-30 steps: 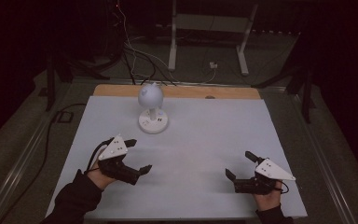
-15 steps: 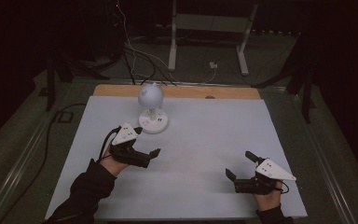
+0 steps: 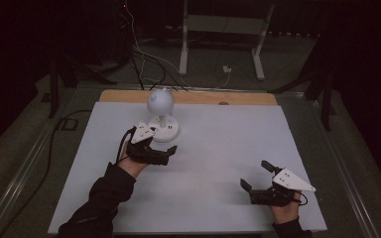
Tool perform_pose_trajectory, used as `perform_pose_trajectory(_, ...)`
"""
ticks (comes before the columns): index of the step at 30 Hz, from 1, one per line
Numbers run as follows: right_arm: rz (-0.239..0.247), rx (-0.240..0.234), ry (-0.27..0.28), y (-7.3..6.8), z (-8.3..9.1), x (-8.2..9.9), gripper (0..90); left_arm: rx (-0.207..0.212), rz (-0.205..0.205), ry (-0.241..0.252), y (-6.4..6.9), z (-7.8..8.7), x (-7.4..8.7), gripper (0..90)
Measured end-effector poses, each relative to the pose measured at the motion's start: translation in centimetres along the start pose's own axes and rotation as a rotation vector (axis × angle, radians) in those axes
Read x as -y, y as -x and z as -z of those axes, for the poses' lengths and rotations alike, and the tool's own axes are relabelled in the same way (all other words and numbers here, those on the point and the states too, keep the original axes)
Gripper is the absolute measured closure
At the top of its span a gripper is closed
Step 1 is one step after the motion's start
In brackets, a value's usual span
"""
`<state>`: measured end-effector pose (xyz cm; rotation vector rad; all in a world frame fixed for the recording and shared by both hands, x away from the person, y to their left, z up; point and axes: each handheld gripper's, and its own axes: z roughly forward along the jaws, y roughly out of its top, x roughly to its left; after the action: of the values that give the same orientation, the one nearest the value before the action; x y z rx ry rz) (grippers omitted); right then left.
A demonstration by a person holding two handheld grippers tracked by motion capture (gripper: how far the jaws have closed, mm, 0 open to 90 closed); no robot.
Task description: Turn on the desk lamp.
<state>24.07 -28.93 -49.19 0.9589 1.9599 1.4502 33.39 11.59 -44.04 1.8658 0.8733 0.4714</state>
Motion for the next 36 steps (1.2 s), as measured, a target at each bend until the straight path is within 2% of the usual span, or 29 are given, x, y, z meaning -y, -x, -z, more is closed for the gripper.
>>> perform_pose_trajectory(1,0.000,-0.002,0.000,0.0,0.0,0.0,0.0,-0.025,0.013,-0.005,0.0,-0.4,-0.1,0.3)
perform_pose_trajectory(2,0.002,-0.002,0.000,0.0,0.0,0.0,0.0,-0.025,0.013,-0.005,0.0,-0.4,-0.1,0.3)
perform_pose_trajectory(3,0.001,-0.001,0.000,0.0,0.0,0.0,0.0,-0.046,0.026,0.001,0.1,-0.7,-0.2,0.3)
perform_pose_trajectory(4,-0.001,-0.003,-0.001,0.0,0.0,0.0,0.0,-0.117,0.047,0.000,0.2,-1.3,-0.4,0.3)
perform_pose_trajectory(5,-0.002,-0.004,-0.001,0.0,0.0,0.0,0.0,-0.117,0.047,0.000,0.2,-1.3,-0.4,0.3)
perform_pose_trajectory(7,0.000,-0.003,-0.001,0.0,0.0,0.0,0.0,-0.146,0.051,0.006,0.2,-1.7,-0.4,0.3)
perform_pose_trajectory(8,-0.002,-0.004,0.000,0.1,0.0,0.0,0.0,-0.144,0.060,0.001,0.2,-2.1,-0.5,0.3)
perform_pose_trajectory(9,-0.005,-0.005,0.000,0.1,0.0,0.0,0.0,-0.178,0.064,0.006,0.4,-2.4,-0.4,0.3)
perform_pose_trajectory(11,-0.005,-0.005,0.000,0.1,0.0,0.0,0.0,-0.187,0.072,0.007,0.4,-2.6,-0.4,0.3)
perform_pose_trajectory(14,-0.001,-0.006,0.001,0.1,0.1,0.0,0.0,-0.236,0.113,0.007,0.5,-3.3,-0.4,0.3)
perform_pose_trajectory(16,-0.003,-0.007,-0.001,0.1,0.0,0.0,0.0,-0.247,0.143,0.003,0.4,-3.7,-0.4,0.4)
perform_pose_trajectory(21,-0.006,-0.008,-0.003,0.2,0.1,0.1,0.0,-0.288,0.136,-0.007,0.8,-4.8,-0.3,3.1)
perform_pose_trajectory(27,-0.002,-0.011,-0.008,0.2,0.0,0.1,0.0,-0.338,0.165,-0.013,0.9,-6.1,-0.1,6.7)
perform_pose_trajectory(28,-0.003,-0.011,-0.011,0.3,0.0,0.1,0.0,-0.345,0.171,-0.012,0.8,-6.2,0.0,9.0)
perform_pose_trajectory(29,-0.002,-0.008,-0.014,0.3,0.0,0.1,0.0,-0.381,0.186,-0.013,0.7,-6.5,0.1,15.5)
perform_pose_trajectory(32,-0.001,-0.009,-0.009,0.3,0.0,0.1,0.0,-0.396,0.198,-0.015,0.5,-6.7,0.2,18.9)
perform_pose_trajectory(33,-0.005,-0.011,-0.011,0.3,0.0,0.1,0.0,-0.403,0.204,-0.015,0.4,-6.8,0.3,24.5)
perform_pose_trajectory(36,-0.001,-0.013,-0.013,0.3,0.0,0.1,0.0,-0.423,0.185,-0.024,0.2,-7.1,0.4,33.9)
